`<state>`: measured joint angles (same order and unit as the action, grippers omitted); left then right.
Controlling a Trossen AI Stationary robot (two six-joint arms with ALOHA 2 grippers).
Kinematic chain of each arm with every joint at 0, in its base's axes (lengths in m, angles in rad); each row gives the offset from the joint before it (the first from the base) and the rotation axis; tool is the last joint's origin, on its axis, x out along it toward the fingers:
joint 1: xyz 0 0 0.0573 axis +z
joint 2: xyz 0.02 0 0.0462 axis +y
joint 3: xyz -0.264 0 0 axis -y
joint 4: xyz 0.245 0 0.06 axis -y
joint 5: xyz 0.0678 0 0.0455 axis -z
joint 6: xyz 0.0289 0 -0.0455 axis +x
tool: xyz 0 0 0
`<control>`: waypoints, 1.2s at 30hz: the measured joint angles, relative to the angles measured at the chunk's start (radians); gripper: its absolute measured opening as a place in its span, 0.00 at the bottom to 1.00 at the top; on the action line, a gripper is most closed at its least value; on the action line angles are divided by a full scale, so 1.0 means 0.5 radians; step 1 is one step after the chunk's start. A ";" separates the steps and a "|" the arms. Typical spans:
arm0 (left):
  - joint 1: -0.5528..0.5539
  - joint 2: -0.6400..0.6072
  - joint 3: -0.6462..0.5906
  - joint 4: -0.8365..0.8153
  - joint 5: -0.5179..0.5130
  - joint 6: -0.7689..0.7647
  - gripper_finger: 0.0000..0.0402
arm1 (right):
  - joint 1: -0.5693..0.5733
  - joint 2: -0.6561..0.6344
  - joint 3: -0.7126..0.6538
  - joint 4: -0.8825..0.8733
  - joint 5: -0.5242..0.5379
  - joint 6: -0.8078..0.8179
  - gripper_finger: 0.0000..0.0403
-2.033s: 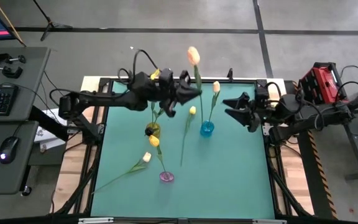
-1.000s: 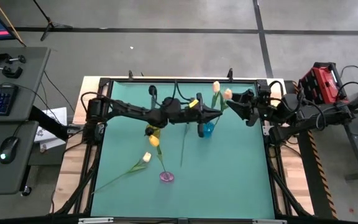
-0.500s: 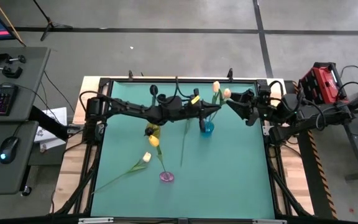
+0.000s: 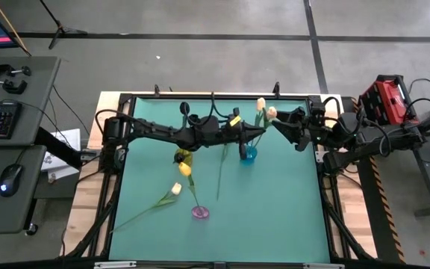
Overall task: Sort flowers into vase by color
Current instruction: Put the top white tulip flower into the blue vase
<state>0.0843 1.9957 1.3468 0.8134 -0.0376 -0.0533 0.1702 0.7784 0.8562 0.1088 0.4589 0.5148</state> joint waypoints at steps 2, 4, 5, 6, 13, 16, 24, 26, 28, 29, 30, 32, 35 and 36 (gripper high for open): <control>-0.002 0.000 0.000 -0.009 0.000 0.020 0.00 | 0.000 0.000 0.000 0.000 -0.005 0.000 0.69; -0.003 0.000 0.000 -0.032 0.000 0.022 0.00 | 0.000 0.000 0.000 0.000 -0.006 0.000 0.69; -0.002 0.000 0.000 -0.044 0.000 0.022 0.00 | 0.000 0.000 0.000 0.000 -0.006 0.001 0.69; -0.002 -0.002 0.000 -0.057 0.000 0.025 0.00 | 0.000 0.000 0.000 0.000 -0.006 0.001 0.69; 0.001 -0.004 0.000 -0.071 -0.002 0.178 0.00 | 0.000 0.000 0.000 0.000 -0.006 0.001 0.69; 0.001 -0.004 0.000 -0.072 -0.024 0.228 0.00 | 0.000 0.000 0.000 0.000 -0.005 0.001 0.69; 0.001 -0.004 -0.001 -0.066 -0.039 0.241 0.00 | 0.000 0.000 0.000 0.000 -0.005 0.002 0.69; 0.001 -0.004 -0.002 -0.065 -0.039 0.264 0.00 | 0.000 0.000 0.000 0.000 -0.004 0.002 0.69; 0.004 -0.004 -0.002 -0.063 -0.039 0.277 0.00 | 0.000 0.000 0.000 0.000 -0.004 0.002 0.69; 0.005 -0.004 -0.002 -0.058 -0.039 0.280 0.00 | 0.000 0.000 0.000 0.000 -0.004 0.001 0.69; 0.007 -0.003 -0.003 -0.055 -0.039 0.272 0.00 | 0.000 0.000 0.000 0.000 -0.004 0.002 0.69; 0.009 -0.001 -0.004 -0.045 -0.039 0.255 0.00 | 0.000 0.000 0.000 0.000 -0.004 0.001 0.69; 0.009 -0.001 -0.004 -0.026 -0.038 0.226 0.00 | 0.000 -0.001 0.000 0.000 -0.004 0.001 0.69; 0.009 -0.001 -0.004 -0.022 -0.039 0.222 0.00 | 0.000 -0.001 0.000 0.000 -0.004 0.002 0.69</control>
<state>0.0887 1.9953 1.3449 0.8024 -0.0569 0.0574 0.1700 0.7780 0.8562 0.1089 0.4568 0.5156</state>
